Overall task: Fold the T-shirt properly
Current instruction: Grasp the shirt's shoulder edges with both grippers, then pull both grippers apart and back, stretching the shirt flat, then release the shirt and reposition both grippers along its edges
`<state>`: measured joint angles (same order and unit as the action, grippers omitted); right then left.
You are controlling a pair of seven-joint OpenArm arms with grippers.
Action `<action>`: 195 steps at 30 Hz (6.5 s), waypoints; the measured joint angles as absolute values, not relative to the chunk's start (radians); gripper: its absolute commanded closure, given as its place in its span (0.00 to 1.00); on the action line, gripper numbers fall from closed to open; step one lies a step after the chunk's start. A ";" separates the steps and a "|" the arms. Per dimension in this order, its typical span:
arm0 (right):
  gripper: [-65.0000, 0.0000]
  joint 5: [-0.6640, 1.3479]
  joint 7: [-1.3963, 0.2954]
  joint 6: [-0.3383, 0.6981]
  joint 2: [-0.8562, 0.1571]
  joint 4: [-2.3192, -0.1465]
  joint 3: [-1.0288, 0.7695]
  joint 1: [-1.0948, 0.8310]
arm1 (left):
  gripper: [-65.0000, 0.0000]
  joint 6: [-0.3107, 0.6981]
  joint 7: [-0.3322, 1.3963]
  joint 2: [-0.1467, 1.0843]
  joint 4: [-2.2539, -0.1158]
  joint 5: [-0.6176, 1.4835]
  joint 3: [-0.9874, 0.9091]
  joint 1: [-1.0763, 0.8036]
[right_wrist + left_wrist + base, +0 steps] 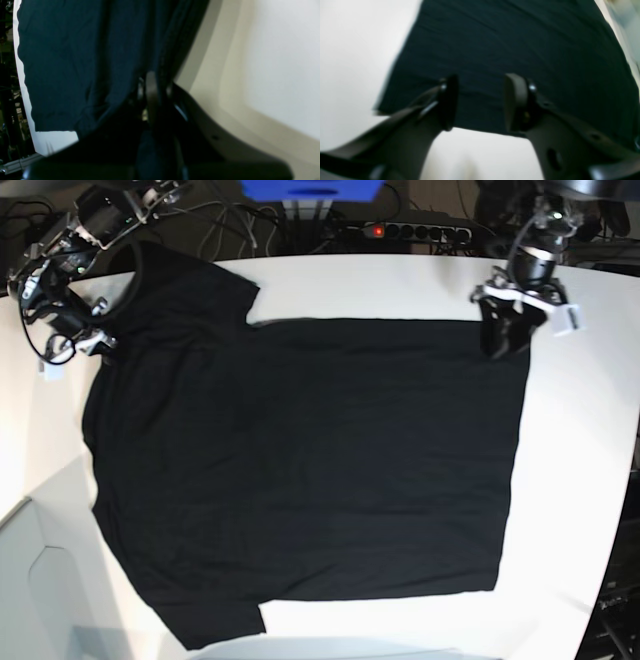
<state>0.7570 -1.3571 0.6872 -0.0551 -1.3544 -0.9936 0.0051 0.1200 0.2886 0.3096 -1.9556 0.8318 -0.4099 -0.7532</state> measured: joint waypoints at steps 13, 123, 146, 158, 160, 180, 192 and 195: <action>1.00 0.757 -1.364 0.688 -0.055 -1.355 -0.993 0.005 | 0.51 0.262 0.991 0.346 -1.470 1.262 -0.937 -0.393; 1.00 0.687 -1.412 0.691 -0.108 -1.681 -0.992 -0.007 | 1.00 0.352 1.071 0.105 -1.876 0.709 -0.722 -0.381; 1.00 0.673 -1.350 0.691 -0.167 -1.325 -0.992 0.213 | 1.00 0.352 1.064 0.099 -1.659 0.597 -0.801 -0.120; 1.00 0.677 -1.243 0.691 -0.180 -1.240 -0.994 0.230 | 1.00 0.356 1.063 0.067 -1.618 0.402 -0.840 -0.019; 1.00 0.675 -1.225 0.691 -0.183 -1.208 -0.994 0.236 | 1.00 0.355 1.065 0.065 -1.592 0.369 -0.823 0.003; 1.00 0.670 -1.042 0.647 -0.180 -1.184 -0.894 0.213 | 1.00 0.353 0.877 0.069 -1.506 0.227 -0.724 0.040; 0.70 0.674 -1.027 0.642 -0.180 -1.184 -0.894 0.202 | 0.77 0.352 0.877 0.069 -1.506 0.228 -0.725 0.039; 0.53 0.673 -1.027 0.642 -0.180 -1.184 -0.894 0.201 | 0.53 0.352 0.876 0.069 -1.507 0.228 -0.729 0.035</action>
